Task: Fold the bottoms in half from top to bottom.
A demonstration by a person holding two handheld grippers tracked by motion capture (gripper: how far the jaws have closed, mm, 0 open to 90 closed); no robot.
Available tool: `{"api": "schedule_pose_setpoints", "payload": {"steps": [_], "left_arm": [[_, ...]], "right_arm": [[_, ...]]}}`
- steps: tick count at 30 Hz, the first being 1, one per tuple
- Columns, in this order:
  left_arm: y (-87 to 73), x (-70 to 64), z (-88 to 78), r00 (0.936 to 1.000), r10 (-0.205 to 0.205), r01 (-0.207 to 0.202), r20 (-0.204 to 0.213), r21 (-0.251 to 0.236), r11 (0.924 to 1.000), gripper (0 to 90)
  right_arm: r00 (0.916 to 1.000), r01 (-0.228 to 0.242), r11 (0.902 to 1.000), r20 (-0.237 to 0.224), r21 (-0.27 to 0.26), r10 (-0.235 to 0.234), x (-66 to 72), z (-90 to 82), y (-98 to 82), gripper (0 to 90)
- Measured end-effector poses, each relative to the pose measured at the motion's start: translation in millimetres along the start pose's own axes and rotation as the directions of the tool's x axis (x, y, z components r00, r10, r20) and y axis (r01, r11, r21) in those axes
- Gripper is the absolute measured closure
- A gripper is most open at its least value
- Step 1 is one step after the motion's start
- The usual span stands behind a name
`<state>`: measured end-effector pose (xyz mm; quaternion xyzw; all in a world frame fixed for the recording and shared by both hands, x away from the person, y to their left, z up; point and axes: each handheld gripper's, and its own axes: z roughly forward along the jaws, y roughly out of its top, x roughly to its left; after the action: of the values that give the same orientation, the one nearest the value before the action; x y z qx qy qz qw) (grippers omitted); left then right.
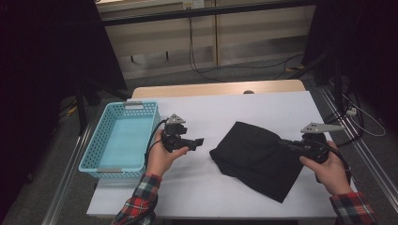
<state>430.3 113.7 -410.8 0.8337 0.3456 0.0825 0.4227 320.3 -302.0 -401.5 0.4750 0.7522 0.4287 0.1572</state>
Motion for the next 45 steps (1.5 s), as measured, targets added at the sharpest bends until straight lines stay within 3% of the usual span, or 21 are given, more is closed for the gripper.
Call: {"api": "schedule_pose_setpoints", "payload": {"steps": [12, 34, 43, 45], "left_arm": [[1.3, -0.9, 0.1, 1.0000, -0.003, 0.003, 0.006, -0.002, 1.0000, 12.9], [2.3, -1.7, 2.0, 0.9999, -0.001, 0.001, 0.016, -0.002, 1.0000, 12.9], [2.8, -3.8, -1.4, 0.9997, -0.014, 0.014, 0.020, -0.020, 0.9997, 12.9], [2.6, -6.9, 0.7, 0.9994, -0.019, 0.019, 0.028, -0.020, 0.9996, 12.9]], "right_arm": [[0.9997, -0.024, 0.9997, 0.010, -0.003, 0.024, -6.2, -13.7, -10.5, 84.3], [0.9999, -0.014, 0.9999, -0.005, 0.007, 0.014, 1.4, -23.5, -17.3, 84.3], [0.9995, 0.010, 0.9996, -0.032, 0.025, -0.009, 11.0, -44.0, -25.1, 83.4], [0.9996, 0.016, 0.9996, -0.023, 0.024, -0.015, 11.5, -47.4, -26.3, 78.0]]}}
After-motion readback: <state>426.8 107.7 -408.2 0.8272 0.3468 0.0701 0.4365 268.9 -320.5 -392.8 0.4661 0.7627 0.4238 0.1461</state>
